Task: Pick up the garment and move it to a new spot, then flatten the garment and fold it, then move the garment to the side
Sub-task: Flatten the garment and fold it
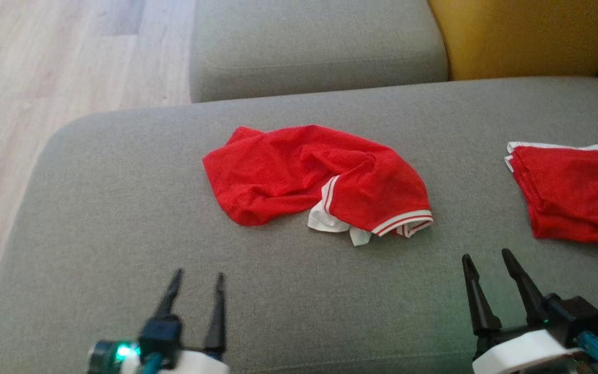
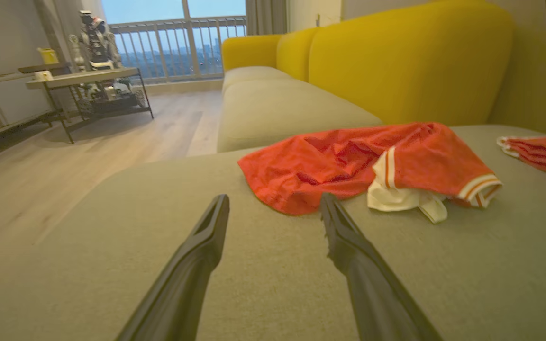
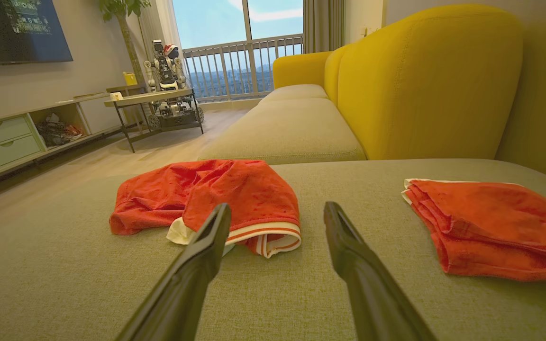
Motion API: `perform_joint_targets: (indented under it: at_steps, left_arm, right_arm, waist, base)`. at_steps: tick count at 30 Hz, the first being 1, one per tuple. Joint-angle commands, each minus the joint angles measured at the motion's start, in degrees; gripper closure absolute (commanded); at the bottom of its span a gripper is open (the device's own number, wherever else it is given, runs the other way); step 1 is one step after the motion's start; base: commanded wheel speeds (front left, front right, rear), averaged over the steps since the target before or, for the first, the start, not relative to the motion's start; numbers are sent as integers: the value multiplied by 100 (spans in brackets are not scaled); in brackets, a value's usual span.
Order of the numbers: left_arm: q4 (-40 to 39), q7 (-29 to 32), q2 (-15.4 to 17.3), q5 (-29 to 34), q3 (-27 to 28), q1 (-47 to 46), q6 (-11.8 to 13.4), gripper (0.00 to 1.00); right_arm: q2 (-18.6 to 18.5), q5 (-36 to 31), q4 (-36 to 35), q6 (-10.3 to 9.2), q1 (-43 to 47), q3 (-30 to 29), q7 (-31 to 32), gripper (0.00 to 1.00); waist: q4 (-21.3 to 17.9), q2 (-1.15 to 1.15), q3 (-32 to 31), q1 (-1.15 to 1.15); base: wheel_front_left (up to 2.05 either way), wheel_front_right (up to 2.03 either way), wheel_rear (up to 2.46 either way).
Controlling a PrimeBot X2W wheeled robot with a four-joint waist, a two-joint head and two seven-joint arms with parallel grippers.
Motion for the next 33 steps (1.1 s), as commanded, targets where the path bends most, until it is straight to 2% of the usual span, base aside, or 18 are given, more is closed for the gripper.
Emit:
perform_joint_targets:
  at_steps: [1,7,13,17,22,33]
  left_arm:
    - [-90,-30,4,114,71,-460,-51,0]
    - [846,-30,42,588,-784,-1360,-497,0]
    - [1644,-30,47,1076,-1640,-2308,-620,0]
    - [2180,-30,38,1251,-2011,-2943,-519,0]
    - [2639,-30,35,1367,-2336,-3564,-253,0]
    - [3493,-30,172,1454,-2728,-4426,285,0]
  right_arm:
    - [-43,8,-209,-1,-300,159,-37,0]
    - [-43,-55,-235,-1,-453,273,-37,0]
    - [-43,-80,-307,-1,-650,342,-37,0]
    - [-43,-50,-358,-1,-843,360,-37,0]
    - [-43,25,-438,-1,-1023,330,-37,0]
    - [-43,99,-570,-1,-1291,328,-37,0]
  waist:
    - [-79,0,80,0]
    - [-504,0,433,0]
    - [-979,0,863,0]
    - [-1307,0,1185,0]
    - [-1590,0,1511,0]
    - [-1807,0,2044,0]
  base:
    - [0,0,0]
    - [0,0,0]
    - [0,0,0]
    - [0,0,0]
    - [0,0,0]
    - [0,0,0]
